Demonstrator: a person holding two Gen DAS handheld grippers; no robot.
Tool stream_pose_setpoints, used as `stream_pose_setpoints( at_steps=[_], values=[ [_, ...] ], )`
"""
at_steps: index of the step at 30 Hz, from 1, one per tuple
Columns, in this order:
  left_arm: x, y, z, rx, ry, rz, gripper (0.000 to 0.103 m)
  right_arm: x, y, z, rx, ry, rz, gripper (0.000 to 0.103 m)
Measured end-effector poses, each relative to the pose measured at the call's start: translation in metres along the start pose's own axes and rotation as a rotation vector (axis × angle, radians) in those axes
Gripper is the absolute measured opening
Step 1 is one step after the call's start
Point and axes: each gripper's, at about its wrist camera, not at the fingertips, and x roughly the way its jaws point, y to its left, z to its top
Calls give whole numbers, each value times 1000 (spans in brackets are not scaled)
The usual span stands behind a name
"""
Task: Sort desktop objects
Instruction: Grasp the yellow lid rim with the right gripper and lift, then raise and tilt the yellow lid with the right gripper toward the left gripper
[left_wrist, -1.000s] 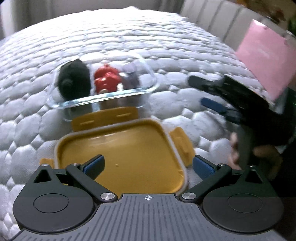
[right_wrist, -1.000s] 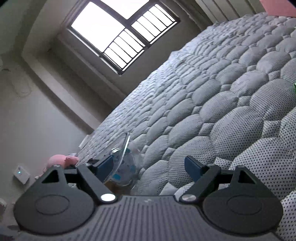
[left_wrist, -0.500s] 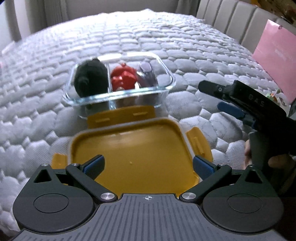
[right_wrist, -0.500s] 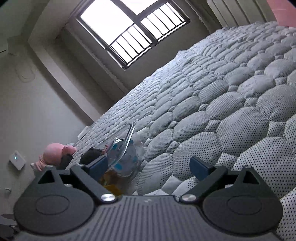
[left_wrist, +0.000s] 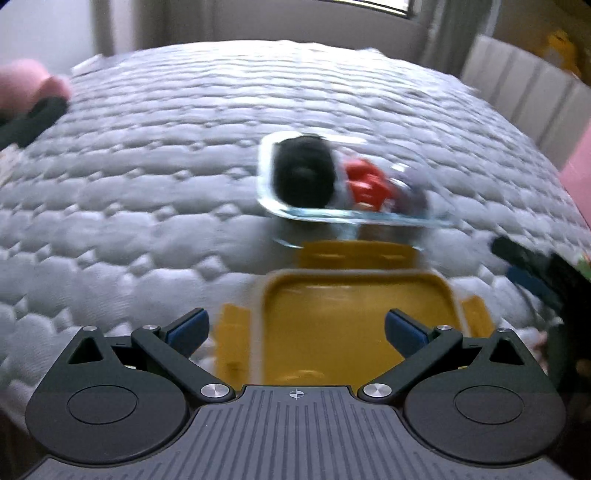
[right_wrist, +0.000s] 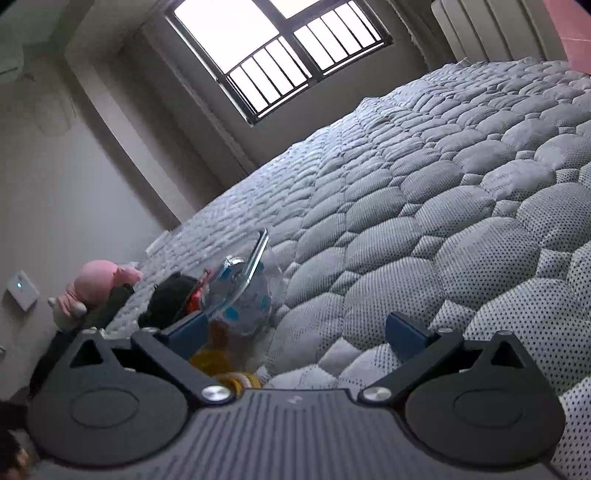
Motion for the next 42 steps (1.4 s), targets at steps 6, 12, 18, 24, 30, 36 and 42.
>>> stream_pose_setpoints(
  at_steps=[6, 12, 18, 24, 30, 36, 42],
  values=[
    [-1, 36, -1, -13, -9, -46, 103, -7, -9, -1, 80, -15, 50, 103],
    [32, 38, -13, -19, 108, -49, 103, -25, -7, -11, 84, -6, 65, 101],
    [56, 29, -6, 7, 95, -40, 103, -49, 11, -34, -2, 62, 37, 97],
    [29, 19, -10, 108, -14, -40, 103, -20, 48, -42, -135, 143, -48, 60],
    [-6, 27, -16, 259, -15, -63, 103, -8, 69, -31, -35, 248, -6, 16],
    [-53, 34, -30, 359, -118, -51, 103, -28, 143, 4, -141, 210, 71, 12],
    [-85, 51, -54, 347, -192, -66, 103, -17, 249, 18, -423, 206, 51, 12]
  ],
)
